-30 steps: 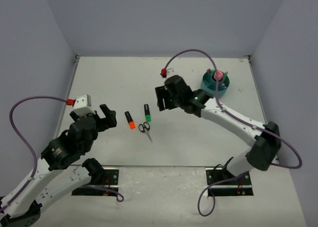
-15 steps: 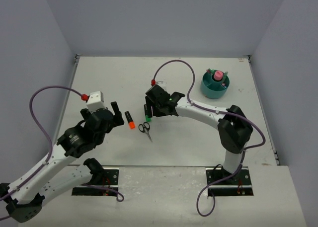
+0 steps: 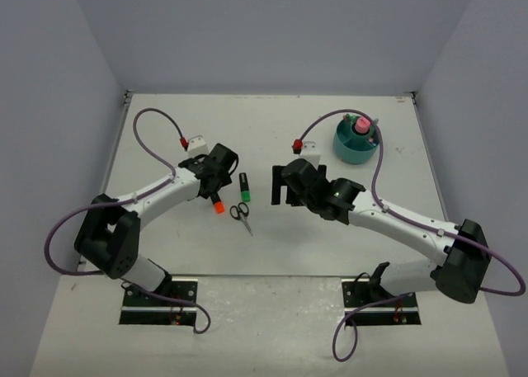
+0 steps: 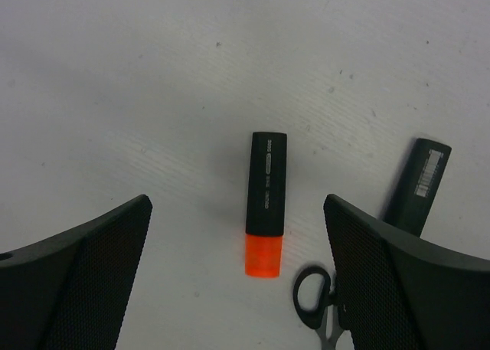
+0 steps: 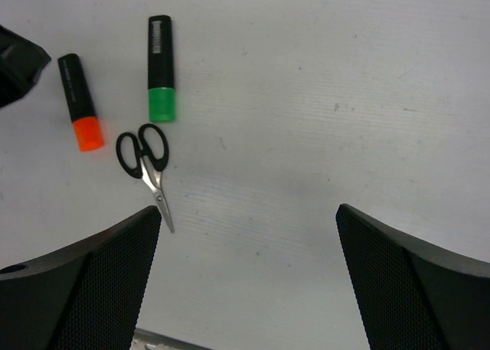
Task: Sort the stationery into containers
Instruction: Pick up the pen from the center of the board.
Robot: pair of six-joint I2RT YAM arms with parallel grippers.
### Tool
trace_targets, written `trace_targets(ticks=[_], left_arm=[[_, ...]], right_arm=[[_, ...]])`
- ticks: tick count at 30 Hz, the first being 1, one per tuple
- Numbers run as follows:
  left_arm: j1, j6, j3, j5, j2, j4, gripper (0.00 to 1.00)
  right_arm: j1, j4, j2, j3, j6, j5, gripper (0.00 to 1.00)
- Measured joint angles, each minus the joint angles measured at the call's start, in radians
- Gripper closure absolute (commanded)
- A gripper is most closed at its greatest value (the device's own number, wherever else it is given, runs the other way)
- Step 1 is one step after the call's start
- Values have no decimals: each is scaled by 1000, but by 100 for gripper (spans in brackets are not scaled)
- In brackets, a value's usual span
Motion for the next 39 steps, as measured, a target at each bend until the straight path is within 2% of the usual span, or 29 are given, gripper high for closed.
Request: trace_targets(ticks=[5, 9, 13, 15, 17, 18, 25, 27, 28, 35, 39], left_arm=[[81, 8, 21, 70, 120, 80, 26], [104, 11, 37, 119, 203, 115, 29], [104, 0, 23, 163, 225, 141, 37], [104, -7, 9, 176, 224, 158, 53], [105, -10, -4, 189, 226, 168, 75], [104, -14, -9, 194, 229, 172, 81], [105, -35, -32, 200, 224, 216, 81], [105, -36, -41, 200, 218, 227, 90], [105, -37, -45, 200, 216, 232, 100], [109, -61, -115, 223, 156, 291, 100], [103, -94, -208, 260, 10, 273, 100]], right_arm=[[0, 1, -20, -86, 3, 11, 1], [0, 2, -29, -111, 3, 10, 1], [0, 11, -29, -112, 2, 10, 1], [0, 15, -29, -112, 2, 8, 1], [0, 22, -29, -112, 2, 4, 1], [0, 31, -31, -114, 2, 0, 1], [0, 137, -120, -198, -9, -102, 1], [0, 160, -151, -215, -10, -127, 1], [0, 170, -162, -219, -11, -137, 1], [0, 310, -200, -281, -22, -279, 1], [0, 451, -191, -345, -28, -431, 6]])
